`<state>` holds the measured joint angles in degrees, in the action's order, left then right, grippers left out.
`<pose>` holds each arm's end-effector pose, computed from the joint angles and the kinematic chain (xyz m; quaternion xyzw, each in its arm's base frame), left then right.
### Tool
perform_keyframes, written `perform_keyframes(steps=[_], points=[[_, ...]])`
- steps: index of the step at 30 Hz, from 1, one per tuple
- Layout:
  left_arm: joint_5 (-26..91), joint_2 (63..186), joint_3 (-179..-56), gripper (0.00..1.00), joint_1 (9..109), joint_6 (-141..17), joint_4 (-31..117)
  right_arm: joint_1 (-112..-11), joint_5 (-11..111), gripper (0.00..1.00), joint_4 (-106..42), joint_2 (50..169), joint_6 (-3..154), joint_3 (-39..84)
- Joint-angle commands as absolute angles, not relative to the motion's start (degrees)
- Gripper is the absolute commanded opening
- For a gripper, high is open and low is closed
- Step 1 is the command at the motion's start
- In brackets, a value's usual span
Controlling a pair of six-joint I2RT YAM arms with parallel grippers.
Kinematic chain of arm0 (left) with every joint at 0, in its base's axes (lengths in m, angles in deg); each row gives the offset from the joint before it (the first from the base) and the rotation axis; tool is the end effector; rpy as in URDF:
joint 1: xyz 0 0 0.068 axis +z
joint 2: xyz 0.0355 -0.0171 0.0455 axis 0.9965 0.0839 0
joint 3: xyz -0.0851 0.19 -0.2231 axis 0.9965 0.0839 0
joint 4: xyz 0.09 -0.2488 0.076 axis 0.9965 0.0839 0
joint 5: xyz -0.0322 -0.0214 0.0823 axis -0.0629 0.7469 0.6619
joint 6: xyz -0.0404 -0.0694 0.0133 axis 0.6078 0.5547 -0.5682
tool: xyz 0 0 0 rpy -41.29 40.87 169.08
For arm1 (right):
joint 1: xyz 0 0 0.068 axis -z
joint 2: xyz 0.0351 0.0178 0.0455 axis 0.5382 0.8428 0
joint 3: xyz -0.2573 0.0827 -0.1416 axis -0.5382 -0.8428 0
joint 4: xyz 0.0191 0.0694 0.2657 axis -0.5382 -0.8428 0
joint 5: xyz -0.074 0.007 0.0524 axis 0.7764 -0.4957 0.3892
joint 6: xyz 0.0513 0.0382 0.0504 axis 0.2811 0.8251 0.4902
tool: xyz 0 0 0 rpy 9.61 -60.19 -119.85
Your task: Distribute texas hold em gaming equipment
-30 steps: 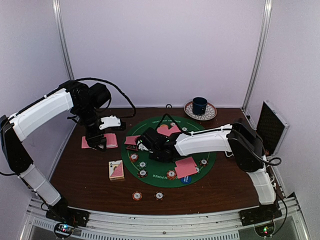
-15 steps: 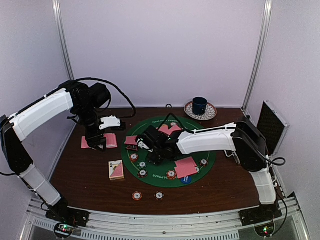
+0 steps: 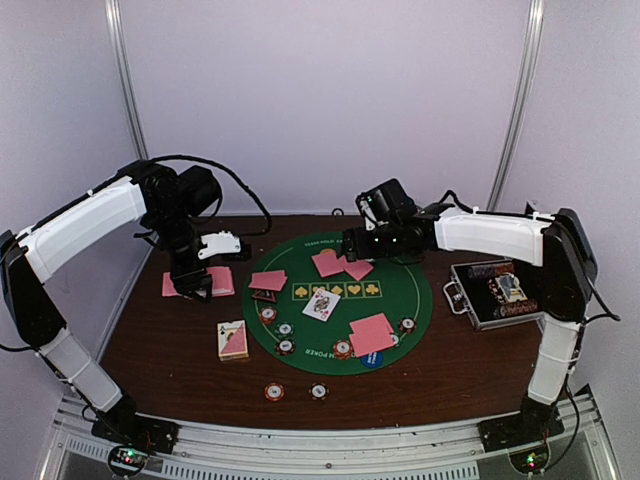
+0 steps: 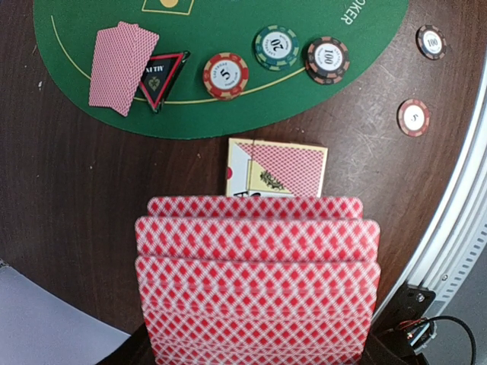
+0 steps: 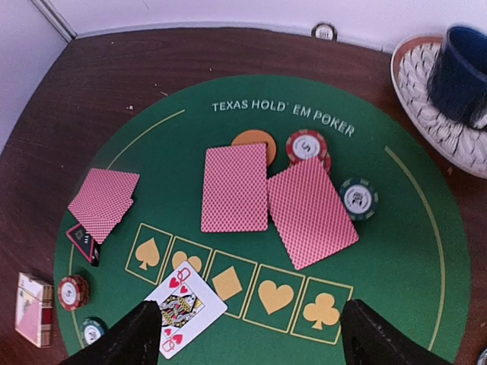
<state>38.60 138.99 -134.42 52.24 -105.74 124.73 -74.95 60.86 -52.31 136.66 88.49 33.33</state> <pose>0.2552 -0.1686 0.3235 0.5361 0.8401 -0.0190 0.0805 0.3589 0.3225 0.2572 -0.1710 0.8998 0.1855 0.3560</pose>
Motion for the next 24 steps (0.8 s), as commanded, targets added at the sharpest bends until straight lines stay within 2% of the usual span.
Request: perform_keyframes(steps=[1,9,24], points=[[38.7,137.1,-135.5,0.00,52.1,-105.5,125.2,-72.9,40.1,0.85,-50.4,138.8,104.7,29.8],[38.6,137.3,-136.0,0.00,52.1,-105.5,125.3,-72.1,30.3,0.83,-50.5,146.2,111.5,32.8],[38.6,137.8,-136.6,0.00,52.1,-105.4,125.3,-71.7,25.0,0.81,-44.8,154.5,120.4,34.4]])
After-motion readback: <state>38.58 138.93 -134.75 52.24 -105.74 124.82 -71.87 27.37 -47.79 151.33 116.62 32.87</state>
